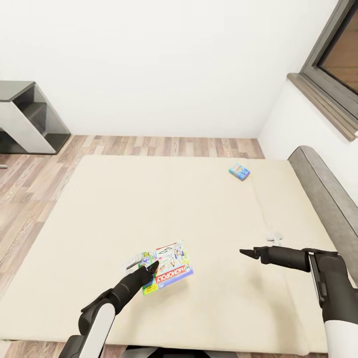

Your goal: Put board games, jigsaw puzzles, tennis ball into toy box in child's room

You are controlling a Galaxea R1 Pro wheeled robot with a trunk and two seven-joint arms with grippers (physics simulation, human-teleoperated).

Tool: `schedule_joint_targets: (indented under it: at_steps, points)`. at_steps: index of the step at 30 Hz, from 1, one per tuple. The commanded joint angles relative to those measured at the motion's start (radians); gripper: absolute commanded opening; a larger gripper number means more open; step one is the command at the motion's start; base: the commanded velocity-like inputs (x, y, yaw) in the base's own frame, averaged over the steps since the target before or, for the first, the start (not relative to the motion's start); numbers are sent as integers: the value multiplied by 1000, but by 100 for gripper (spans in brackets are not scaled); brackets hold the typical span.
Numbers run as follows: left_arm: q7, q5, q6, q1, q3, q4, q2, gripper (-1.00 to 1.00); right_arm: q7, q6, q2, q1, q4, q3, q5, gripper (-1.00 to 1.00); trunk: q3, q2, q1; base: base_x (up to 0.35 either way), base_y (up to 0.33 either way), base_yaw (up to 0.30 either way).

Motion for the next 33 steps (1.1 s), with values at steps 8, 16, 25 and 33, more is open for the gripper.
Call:
schedule_joint_targets:
  at_steps: [8, 16, 25, 33]
  points:
    - [11, 10, 4, 0, 0, -2, 0, -100, 10, 5, 0, -1, -1, -2, 10, 100, 11, -2, 1, 0, 0, 0]
    - [12, 8, 4, 0, 0, -2, 0, -100, 11, 5, 0, -1, -1, -2, 10, 100, 23, -2, 1, 0, 0, 0]
    - [12, 8, 4, 0, 0, -1, 0, -100, 11, 5, 0, -1, -1, -2, 10, 100, 37, -2, 1, 0, 0, 0]
    - [12, 8, 4, 0, 0, 3, 0, -100, 11, 5, -1, -1, -1, -2, 9, 100, 49, -2, 1, 0, 0, 0]
